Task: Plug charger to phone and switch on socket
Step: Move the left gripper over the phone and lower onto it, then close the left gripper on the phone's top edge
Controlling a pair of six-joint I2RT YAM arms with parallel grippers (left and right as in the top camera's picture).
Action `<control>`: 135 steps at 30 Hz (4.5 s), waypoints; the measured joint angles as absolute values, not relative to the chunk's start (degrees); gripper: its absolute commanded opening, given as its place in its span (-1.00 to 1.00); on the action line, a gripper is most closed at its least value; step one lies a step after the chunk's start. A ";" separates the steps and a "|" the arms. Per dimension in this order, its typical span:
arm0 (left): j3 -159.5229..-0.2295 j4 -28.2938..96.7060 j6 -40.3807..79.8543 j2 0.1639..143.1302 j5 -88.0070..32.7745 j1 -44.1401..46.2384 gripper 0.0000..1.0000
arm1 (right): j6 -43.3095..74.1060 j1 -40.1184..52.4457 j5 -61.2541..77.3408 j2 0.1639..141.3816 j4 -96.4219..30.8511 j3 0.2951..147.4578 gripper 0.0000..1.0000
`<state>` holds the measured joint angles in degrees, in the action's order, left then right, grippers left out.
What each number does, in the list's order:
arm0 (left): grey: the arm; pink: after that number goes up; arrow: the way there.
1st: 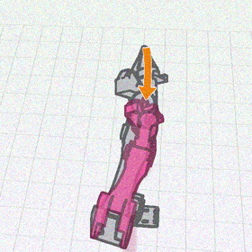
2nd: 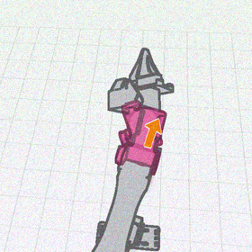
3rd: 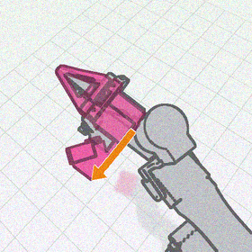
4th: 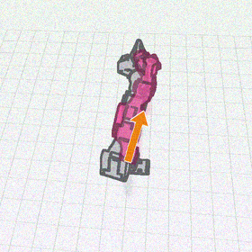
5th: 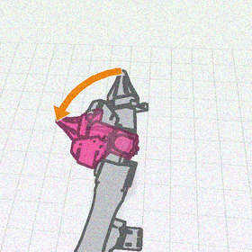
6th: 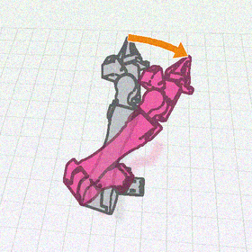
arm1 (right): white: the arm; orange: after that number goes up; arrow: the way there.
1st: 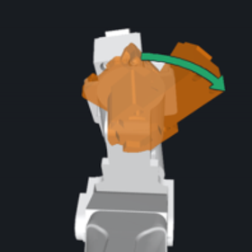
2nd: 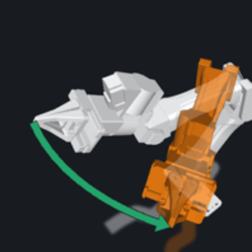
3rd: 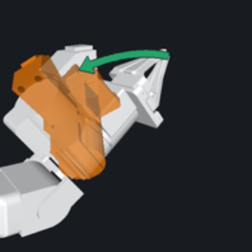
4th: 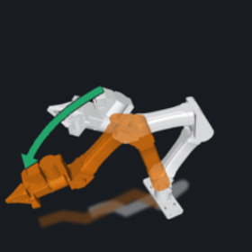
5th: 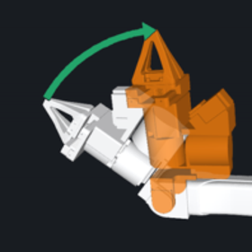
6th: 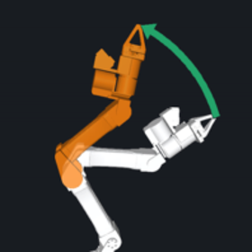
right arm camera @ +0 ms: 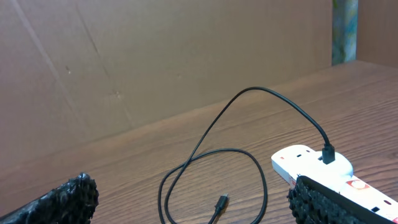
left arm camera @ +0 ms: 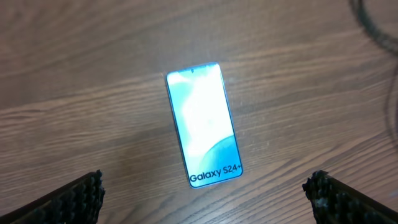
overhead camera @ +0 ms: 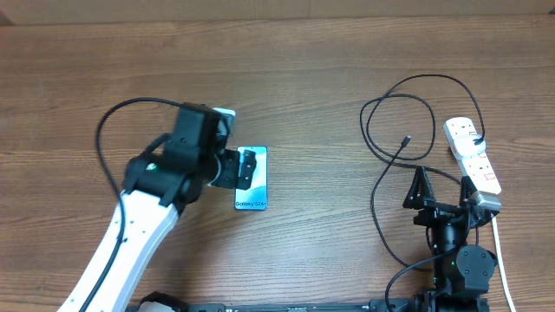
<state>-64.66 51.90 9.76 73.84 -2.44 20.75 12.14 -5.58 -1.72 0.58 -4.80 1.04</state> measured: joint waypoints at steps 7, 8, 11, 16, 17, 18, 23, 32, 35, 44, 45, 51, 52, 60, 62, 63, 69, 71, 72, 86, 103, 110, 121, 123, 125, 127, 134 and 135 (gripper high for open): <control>-64.73 51.70 10.55 81.01 -2.31 21.30 0.99 | 12.14 -5.58 -1.72 0.58 -4.78 1.04 1.00; -64.73 51.62 10.57 82.06 -2.63 21.30 0.99 | 12.14 -5.58 -1.74 0.58 -4.80 1.04 1.00; -64.75 50.68 11.00 84.95 -3.22 21.30 0.99 | 12.14 -5.58 -1.72 0.58 -4.80 1.04 1.00; -64.84 48.45 13.98 89.71 -3.70 21.30 0.99 | 12.16 -5.58 -1.72 0.58 -4.80 1.04 1.00; -64.88 48.14 14.41 90.45 -3.81 21.30 0.99 | 12.14 -5.58 -1.69 0.58 -4.80 1.04 1.00; -64.88 47.86 14.79 91.39 -3.86 21.30 0.99 | 12.16 -5.58 -1.69 0.58 -4.82 1.04 1.00; -64.88 47.53 16.75 95.50 -3.86 21.30 0.99 | 12.14 -5.58 -1.72 0.58 -4.80 1.04 1.00; -64.88 45.78 19.66 100.92 -3.88 21.30 1.00 | 12.14 -5.58 -1.69 0.58 -4.78 1.04 0.99; -64.88 45.45 21.17 101.08 -3.88 21.30 1.00 | 12.14 -5.58 -1.72 0.58 -4.78 1.04 1.00; -64.93 44.64 24.86 101.08 -3.57 22.41 1.00 | 12.14 -5.58 -1.72 0.58 -4.78 1.04 1.00; -64.93 44.60 25.45 101.08 -3.07 22.94 1.00 | 12.16 -5.58 -1.72 0.58 -4.80 1.04 1.00; -64.93 44.58 27.35 101.08 0.05 25.76 1.00 | 12.16 -5.58 -1.72 0.58 -4.78 1.04 1.00; -64.93 44.58 27.68 101.08 0.54 25.93 0.99 | 12.14 -5.58 -1.72 0.58 -4.82 1.04 1.00; -64.93 43.20 30.57 101.08 2.48 26.06 1.00 | 12.14 -5.58 -1.72 0.58 -4.78 1.04 1.00; -64.95 42.33 31.07 101.08 2.52 26.06 1.00 | 12.14 -5.58 -1.69 0.58 -4.80 1.04 0.99; -64.95 42.00 31.22 101.08 2.63 26.06 1.00 | 12.14 -5.58 -1.69 0.58 -4.75 1.04 1.00; -64.95 41.47 31.40 101.08 3.18 26.06 0.99 | 12.16 -5.58 -1.69 0.58 -4.80 1.04 1.00; -64.95 41.19 31.18 101.19 3.51 26.06 1.00 | 12.12 -5.58 -1.72 0.58 -4.80 1.04 1.00; -64.95 40.95 31.07 101.32 3.57 26.06 0.99 | 12.14 -5.58 -1.72 0.58 -4.78 1.04 1.00; -65.49 39.92 28.69 108.07 3.46 26.06 1.00 | 12.14 -5.58 -1.72 0.58 -4.80 1.04 1.00; -66.11 40.34 26.39 108.47 2.63 26.28 0.39 | 12.14 -5.58 -1.72 0.58 -4.78 1.04 1.00; -66.28 41.30 28.75 108.47 2.61 26.28 0.35 | 12.16 -5.58 -1.69 0.58 -4.75 1.04 1.00; -66.28 41.95 33.12 108.55 2.59 26.22 0.81 | 12.16 -5.58 -1.72 0.58 -4.78 1.04 0.99; -66.28 42.09 33.23 108.55 2.68 26.22 0.93 | 12.16 -5.58 -1.72 0.58 -4.80 1.04 1.00; -66.28 42.41 33.54 108.55 2.83 26.22 1.00 | 12.14 -5.58 -1.72 0.58 -4.75 1.04 1.00; -66.28 42.68 33.80 108.55 2.81 26.22 1.00 | 12.14 -5.58 -1.72 0.58 -4.78 1.04 1.00; -66.28 42.78 32.80 108.55 2.48 26.22 0.99 | 12.14 -5.58 -1.72 0.58 -4.78 1.04 1.00; -66.28 42.83 32.38 108.55 2.37 26.22 0.99 | 12.16 -5.58 -1.72 0.58 -4.78 1.04 1.00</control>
<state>-66.28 42.83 32.38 108.55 2.37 26.22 12.16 -5.58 -1.72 0.58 -4.78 1.04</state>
